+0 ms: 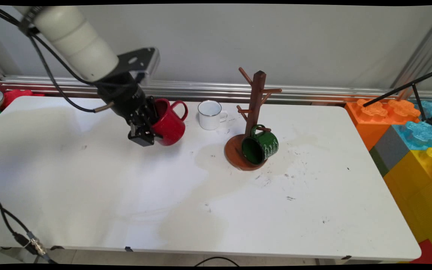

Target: Place the picked object on the table

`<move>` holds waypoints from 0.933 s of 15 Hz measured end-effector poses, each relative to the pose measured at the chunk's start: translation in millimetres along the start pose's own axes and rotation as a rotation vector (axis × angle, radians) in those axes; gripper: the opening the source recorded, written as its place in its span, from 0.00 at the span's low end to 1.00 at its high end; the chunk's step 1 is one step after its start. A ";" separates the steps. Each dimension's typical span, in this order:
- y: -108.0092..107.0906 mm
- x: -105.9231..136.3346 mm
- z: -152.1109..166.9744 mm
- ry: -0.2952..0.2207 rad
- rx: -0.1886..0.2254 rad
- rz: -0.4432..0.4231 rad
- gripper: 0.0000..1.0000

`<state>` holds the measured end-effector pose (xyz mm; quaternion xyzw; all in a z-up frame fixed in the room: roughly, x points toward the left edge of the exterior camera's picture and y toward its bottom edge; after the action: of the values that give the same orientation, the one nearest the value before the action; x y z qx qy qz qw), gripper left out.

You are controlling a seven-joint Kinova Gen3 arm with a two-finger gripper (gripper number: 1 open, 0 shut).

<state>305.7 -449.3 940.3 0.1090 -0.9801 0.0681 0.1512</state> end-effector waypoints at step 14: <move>-53.0 2.0 112.6 -0.142 -0.004 0.189 0.00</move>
<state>284.5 -519.7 839.9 0.0205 -0.9944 0.0720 0.0744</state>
